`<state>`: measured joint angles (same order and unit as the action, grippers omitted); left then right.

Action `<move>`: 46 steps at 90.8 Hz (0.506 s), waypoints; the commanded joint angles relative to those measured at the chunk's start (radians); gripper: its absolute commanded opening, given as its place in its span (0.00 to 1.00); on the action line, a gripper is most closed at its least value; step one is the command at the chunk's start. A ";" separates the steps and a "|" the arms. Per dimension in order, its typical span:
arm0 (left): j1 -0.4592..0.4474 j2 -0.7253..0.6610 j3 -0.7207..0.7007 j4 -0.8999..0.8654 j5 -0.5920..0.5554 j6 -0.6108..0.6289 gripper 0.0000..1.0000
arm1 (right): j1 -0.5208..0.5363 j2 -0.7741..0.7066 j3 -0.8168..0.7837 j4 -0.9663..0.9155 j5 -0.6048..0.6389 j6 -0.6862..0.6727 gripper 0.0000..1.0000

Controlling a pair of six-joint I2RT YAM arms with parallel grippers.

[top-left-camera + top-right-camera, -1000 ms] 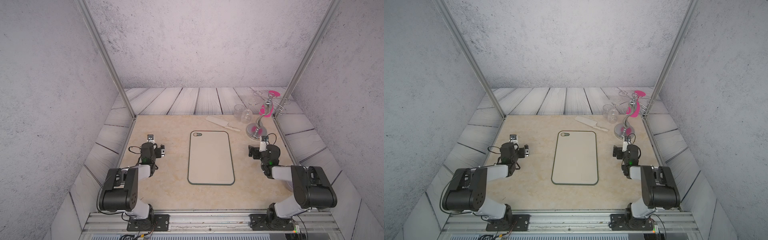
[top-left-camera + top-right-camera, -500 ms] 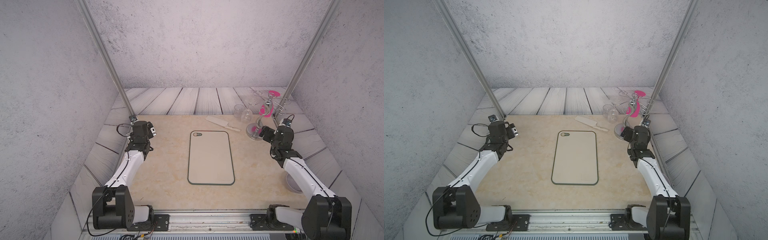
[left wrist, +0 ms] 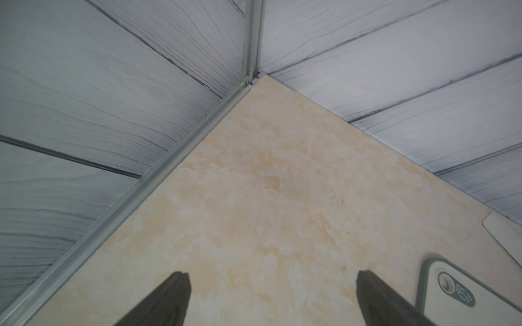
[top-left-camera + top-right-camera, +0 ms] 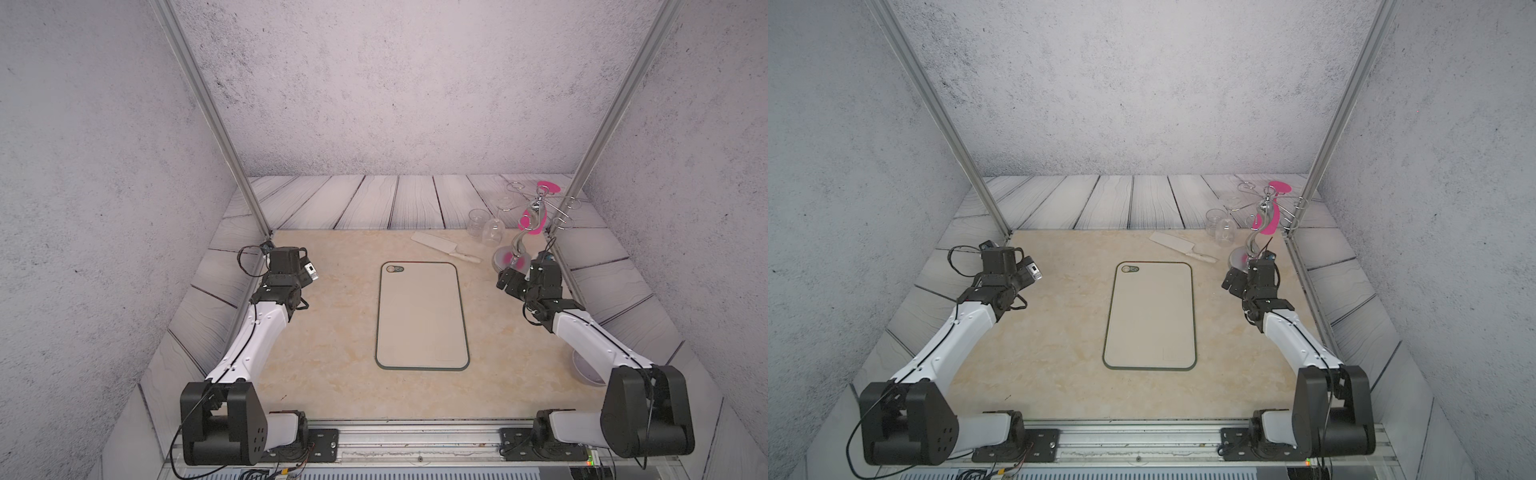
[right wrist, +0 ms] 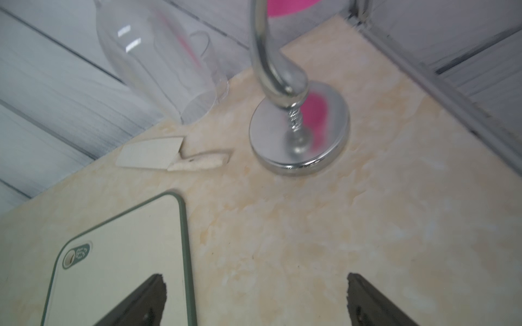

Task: Align the knife with the edge of the cutting board
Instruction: Adjust the work surface at the center of the board.

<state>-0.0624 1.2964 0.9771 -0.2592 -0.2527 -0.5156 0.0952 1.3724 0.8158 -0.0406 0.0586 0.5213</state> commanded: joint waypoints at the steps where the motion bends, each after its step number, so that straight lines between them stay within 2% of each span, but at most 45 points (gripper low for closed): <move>1: -0.056 -0.023 -0.032 -0.034 0.061 -0.001 0.97 | 0.054 0.096 0.045 -0.005 -0.058 -0.025 0.99; 20: -0.179 -0.052 -0.082 -0.087 0.093 0.014 1.00 | 0.131 0.329 0.209 -0.062 -0.082 -0.056 0.99; 46: -0.237 -0.137 -0.164 -0.135 0.156 -0.003 1.00 | 0.177 0.575 0.429 -0.126 -0.164 -0.059 0.99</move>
<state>-0.2859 1.2018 0.8310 -0.3584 -0.1253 -0.5140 0.2405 1.8847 1.1694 -0.1089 -0.0624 0.4820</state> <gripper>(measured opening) 0.999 0.990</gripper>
